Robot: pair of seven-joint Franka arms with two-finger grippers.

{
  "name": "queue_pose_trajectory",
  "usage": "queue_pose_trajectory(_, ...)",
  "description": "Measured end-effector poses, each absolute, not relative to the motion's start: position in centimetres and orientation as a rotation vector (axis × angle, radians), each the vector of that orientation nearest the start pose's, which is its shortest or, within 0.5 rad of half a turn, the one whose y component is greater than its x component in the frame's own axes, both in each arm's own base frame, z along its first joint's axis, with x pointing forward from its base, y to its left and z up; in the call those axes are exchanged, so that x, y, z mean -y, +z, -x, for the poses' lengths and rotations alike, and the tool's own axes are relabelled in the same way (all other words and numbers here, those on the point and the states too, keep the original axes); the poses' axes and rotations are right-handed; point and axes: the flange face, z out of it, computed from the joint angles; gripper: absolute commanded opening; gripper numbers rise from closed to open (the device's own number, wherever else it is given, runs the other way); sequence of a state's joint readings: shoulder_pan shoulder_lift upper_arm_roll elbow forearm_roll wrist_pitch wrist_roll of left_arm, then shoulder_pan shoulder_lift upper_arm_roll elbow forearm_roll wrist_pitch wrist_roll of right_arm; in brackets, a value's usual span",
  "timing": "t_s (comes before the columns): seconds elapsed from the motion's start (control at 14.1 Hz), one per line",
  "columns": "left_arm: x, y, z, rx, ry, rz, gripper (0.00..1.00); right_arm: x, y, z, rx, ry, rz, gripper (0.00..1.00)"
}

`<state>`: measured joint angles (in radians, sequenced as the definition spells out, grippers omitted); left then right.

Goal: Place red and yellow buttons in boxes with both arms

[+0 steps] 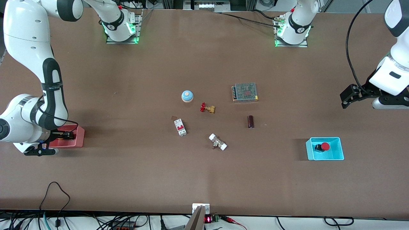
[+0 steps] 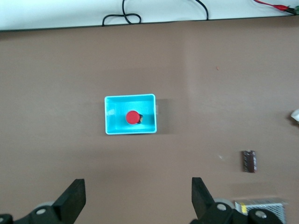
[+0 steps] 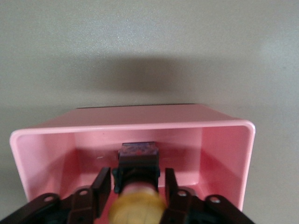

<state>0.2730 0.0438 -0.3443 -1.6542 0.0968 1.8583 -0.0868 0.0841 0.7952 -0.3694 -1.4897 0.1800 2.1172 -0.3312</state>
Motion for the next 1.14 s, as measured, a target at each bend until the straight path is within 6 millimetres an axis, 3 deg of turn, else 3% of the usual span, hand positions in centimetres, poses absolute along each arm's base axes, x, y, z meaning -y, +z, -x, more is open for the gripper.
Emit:
queue_pose_trajectory(0.28, 3.4, 60.7, -57.4, 0.003, -0.237, 3.067, 1.00, 14.7, 21.6, -68.9, 0.053, 0.212, 3.212, 1.00)
queue_pose_trajectory(0.43, 3.5, 60.9, -57.2, 0.004, -0.235, 3.065, 1.00, 13.8, 23.3, -69.5, 0.068, 0.179, 3.208, 1.00)
queue_pose_trajectory(0.57, 3.4, 60.9, -57.1, 0.006, -0.221, 3.065, 1.00, 13.2, 27.1, -69.7, 0.073, 0.159, 3.189, 1.00)
queue_pose_trajectory(0.92, 3.1, 62.0, -56.9, -0.010, -0.238, 3.061, 1.00, 12.5, 39.8, -68.2, 0.069, 0.054, 3.131, 1.00)
queue_pose_trajectory(1.14, 2.1, 62.2, -56.8, -0.010, -0.233, 3.060, 1.00, 10.8, 44.5, -67.1, 0.102, 0.023, 3.100, 1.00)
